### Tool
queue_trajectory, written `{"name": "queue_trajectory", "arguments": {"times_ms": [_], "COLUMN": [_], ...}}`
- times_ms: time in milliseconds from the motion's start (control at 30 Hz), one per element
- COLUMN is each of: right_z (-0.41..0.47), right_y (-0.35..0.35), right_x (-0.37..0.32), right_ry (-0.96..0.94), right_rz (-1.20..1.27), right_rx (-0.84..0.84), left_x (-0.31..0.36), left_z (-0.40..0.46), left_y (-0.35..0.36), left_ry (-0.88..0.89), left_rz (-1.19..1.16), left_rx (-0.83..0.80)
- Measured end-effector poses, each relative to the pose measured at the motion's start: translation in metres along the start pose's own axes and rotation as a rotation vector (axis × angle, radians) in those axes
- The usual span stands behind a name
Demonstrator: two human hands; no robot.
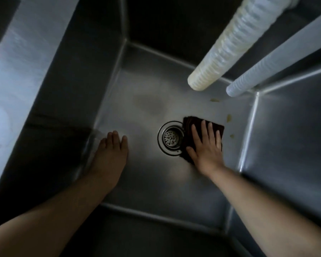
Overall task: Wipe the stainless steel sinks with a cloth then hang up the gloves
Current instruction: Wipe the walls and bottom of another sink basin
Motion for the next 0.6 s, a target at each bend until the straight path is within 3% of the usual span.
{"name": "queue_trajectory", "arguments": {"times_ms": [200,400,600], "right_z": [-0.068,-0.070,-0.088], "right_y": [0.024,0.024,0.028], "right_x": [-0.055,-0.124,-0.111], "right_ry": [-0.042,-0.280,-0.512], "right_rz": [-0.078,-0.086,-0.159], "right_rx": [-0.076,-0.060,-0.087], "left_x": [-0.003,-0.001,-0.001], "left_z": [0.001,0.003,0.004], "left_y": [0.001,0.001,0.000], "left_ry": [0.001,0.000,-0.005], "left_rz": [-0.081,-0.103,-0.084], "left_rx": [-0.026,-0.041,-0.069]}}
Point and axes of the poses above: each hand's wrist, its own z-axis towards the middle knuckle, its own y-axis out of the palm, x = y × z, the point moved 5 cm from there along z, towards the middle knuckle, and after that the axes turned 2 degrees about -y, right-handed, at the moved point
